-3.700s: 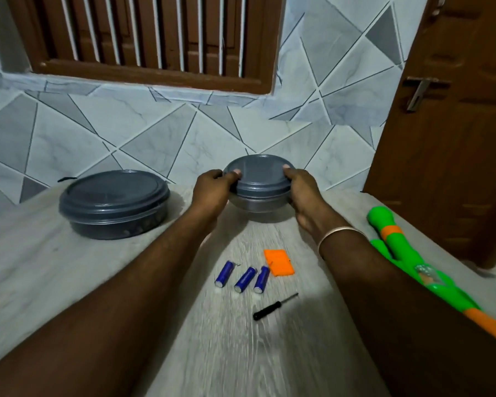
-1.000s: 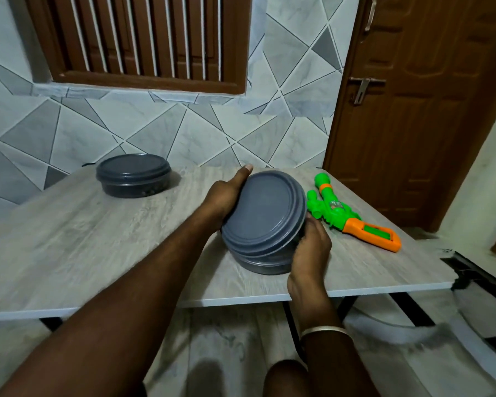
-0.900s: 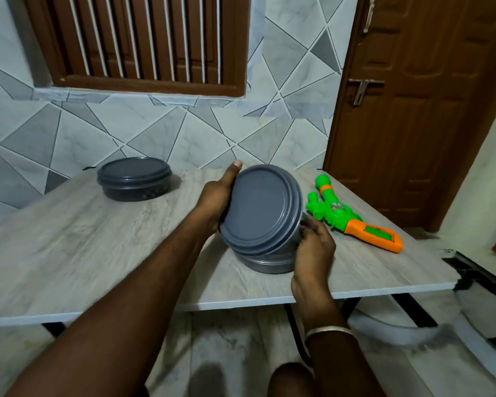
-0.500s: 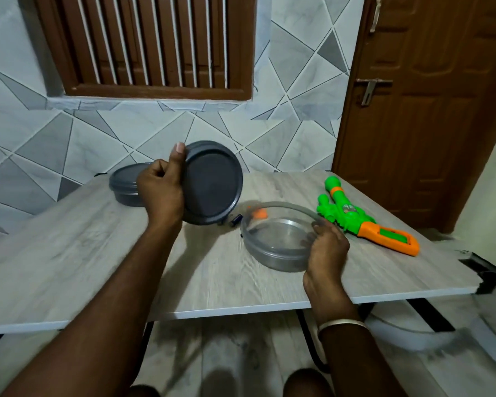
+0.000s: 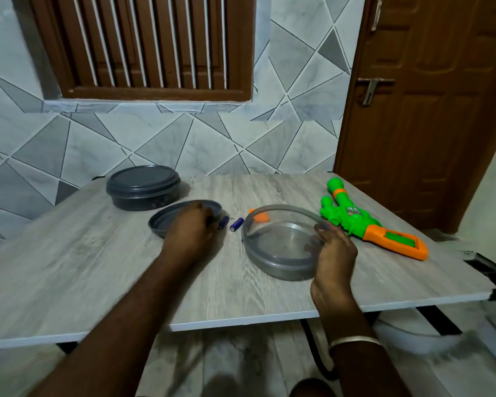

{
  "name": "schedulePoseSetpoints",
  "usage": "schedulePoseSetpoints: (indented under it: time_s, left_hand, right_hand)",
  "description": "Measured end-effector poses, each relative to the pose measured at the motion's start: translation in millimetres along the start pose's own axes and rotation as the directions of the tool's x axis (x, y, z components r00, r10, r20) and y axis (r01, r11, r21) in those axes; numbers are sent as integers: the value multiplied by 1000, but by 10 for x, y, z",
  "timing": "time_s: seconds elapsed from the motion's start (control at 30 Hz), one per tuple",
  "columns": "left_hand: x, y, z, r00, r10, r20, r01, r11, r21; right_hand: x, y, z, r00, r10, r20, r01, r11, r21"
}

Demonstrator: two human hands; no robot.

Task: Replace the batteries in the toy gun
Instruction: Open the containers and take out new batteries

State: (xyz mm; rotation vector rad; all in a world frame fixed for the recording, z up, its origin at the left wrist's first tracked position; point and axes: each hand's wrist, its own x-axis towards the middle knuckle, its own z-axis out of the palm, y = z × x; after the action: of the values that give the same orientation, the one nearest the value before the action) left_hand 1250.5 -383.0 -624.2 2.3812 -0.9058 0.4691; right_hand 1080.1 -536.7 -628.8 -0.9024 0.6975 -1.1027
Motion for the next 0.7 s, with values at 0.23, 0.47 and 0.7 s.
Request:
schedulePoseSetpoints:
  time_s: [0.23,0.47,0.7]
  left_hand:
    - [95,-65,130,988,-25,154,13,997,77]
    - [85,-62,133,991,-82,103,69,991,118]
    - [108,95,96,1000,2,9,-2,1000,16]
  right_hand:
    - [45,14,-25,1000,-2,18,1,1000,20]
    - [62,26,-40,999,7,53,-8,1000,20]
    - [103,48,-36,997,10,74,-14,998,53]
